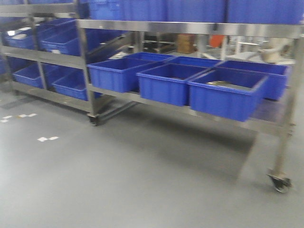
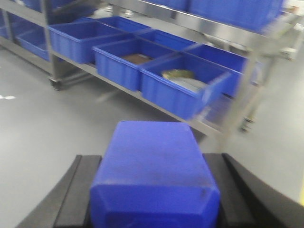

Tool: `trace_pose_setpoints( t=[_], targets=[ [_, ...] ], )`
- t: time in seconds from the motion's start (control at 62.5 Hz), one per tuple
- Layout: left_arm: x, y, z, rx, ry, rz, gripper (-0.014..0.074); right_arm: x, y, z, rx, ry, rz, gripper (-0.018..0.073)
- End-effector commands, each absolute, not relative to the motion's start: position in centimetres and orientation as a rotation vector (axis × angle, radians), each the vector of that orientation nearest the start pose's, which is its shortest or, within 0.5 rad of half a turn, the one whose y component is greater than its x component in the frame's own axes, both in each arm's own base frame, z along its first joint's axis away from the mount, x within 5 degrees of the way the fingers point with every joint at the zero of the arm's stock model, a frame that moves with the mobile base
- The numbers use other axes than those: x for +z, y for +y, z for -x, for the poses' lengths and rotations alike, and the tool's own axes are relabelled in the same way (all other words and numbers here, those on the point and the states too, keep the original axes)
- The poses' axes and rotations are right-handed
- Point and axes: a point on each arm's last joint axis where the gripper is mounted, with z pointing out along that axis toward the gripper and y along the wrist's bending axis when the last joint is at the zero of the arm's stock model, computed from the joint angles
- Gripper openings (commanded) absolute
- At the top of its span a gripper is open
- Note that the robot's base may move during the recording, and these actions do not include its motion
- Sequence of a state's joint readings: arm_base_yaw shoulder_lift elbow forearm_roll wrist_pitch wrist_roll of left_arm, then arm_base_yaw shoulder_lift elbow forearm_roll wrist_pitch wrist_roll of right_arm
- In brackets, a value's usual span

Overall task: Pick and sort blue part to right shelf
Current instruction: 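Drive the base up to the shelf of empty blue bins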

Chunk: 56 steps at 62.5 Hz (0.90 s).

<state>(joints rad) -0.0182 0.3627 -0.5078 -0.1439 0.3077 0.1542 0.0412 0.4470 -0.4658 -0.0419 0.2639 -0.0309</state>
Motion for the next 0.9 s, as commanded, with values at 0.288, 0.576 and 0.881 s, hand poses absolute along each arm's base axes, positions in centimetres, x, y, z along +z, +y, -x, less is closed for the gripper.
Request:
trace_pose_setpoints(
  t=[0.288, 0.576, 0.881],
  targets=[
    [34.88, -0.43, -8.03, -0.038, 1.536, -0.039, 0.0408, 33.16, 0.29, -9.96, -0.049, 1.612, 0.096, 0.0426],
    [34.88, -0.43, -8.03, -0.038, 1.536, -0.039, 0.0408, 33.16, 0.29, -9.96, -0.049, 1.612, 0.096, 0.0426],
    [34.88, -0.43, -8.03, -0.038, 1.536, -0.039, 0.0408, 33.16, 0.29, -9.96, -0.049, 1.612, 0.096, 0.0426]
  ],
)
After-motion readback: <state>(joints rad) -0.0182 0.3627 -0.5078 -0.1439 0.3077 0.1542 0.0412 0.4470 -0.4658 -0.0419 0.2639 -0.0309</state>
